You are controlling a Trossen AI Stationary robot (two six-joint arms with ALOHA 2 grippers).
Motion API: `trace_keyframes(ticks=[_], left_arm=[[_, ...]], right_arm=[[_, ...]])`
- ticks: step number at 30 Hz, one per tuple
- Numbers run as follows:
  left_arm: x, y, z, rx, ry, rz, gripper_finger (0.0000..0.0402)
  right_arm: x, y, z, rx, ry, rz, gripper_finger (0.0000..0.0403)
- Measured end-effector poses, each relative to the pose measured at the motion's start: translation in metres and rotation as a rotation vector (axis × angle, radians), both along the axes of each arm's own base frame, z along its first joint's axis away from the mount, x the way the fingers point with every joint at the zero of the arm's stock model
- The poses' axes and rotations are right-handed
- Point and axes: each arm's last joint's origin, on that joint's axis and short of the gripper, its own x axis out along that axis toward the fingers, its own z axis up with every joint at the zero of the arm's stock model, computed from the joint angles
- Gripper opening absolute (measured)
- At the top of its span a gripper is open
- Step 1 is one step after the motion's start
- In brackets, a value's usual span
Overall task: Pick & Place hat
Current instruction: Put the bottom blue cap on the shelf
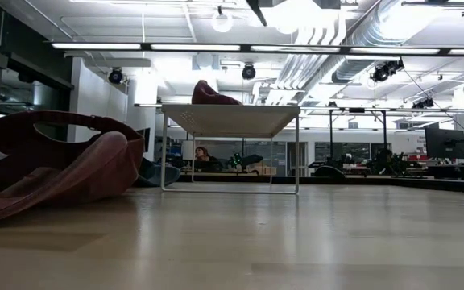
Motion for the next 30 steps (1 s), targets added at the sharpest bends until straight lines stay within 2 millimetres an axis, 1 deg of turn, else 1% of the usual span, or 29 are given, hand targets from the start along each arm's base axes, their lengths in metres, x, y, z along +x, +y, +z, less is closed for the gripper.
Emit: trace_keyframes(ticks=[2,8,12,17,22,30], left_arm=[[0.001,-0.003,0.003,0.012,-0.03,-0.002,0.0231],[0.005,-0.014,0.008,0.044,-0.093,-0.02,0.0231],[0.008,-0.023,0.011,0.113,-0.154,0.003,0.0231],[0.012,-0.032,0.012,0.209,-0.201,0.113,0.0231],[0.016,-0.041,0.011,0.359,-0.229,0.247,0.0231],[0.024,-0.051,0.005,0.612,-0.19,0.481,0.0231]], right_arm=[[-0.001,-0.004,0.004,0.005,-0.036,0.027,0.0],[-0.001,-0.016,0.009,0.014,-0.082,0.011,0.0],[-0.001,-0.024,0.01,0.018,-0.09,-0.04,0.0],[-0.001,-0.031,0.01,0.004,-0.101,-0.134,0.0],[-0.002,-0.033,0.012,0.003,-0.114,-0.14,0.0],[-0.001,-0.033,0.014,0.001,-0.137,-0.133,0.0]])
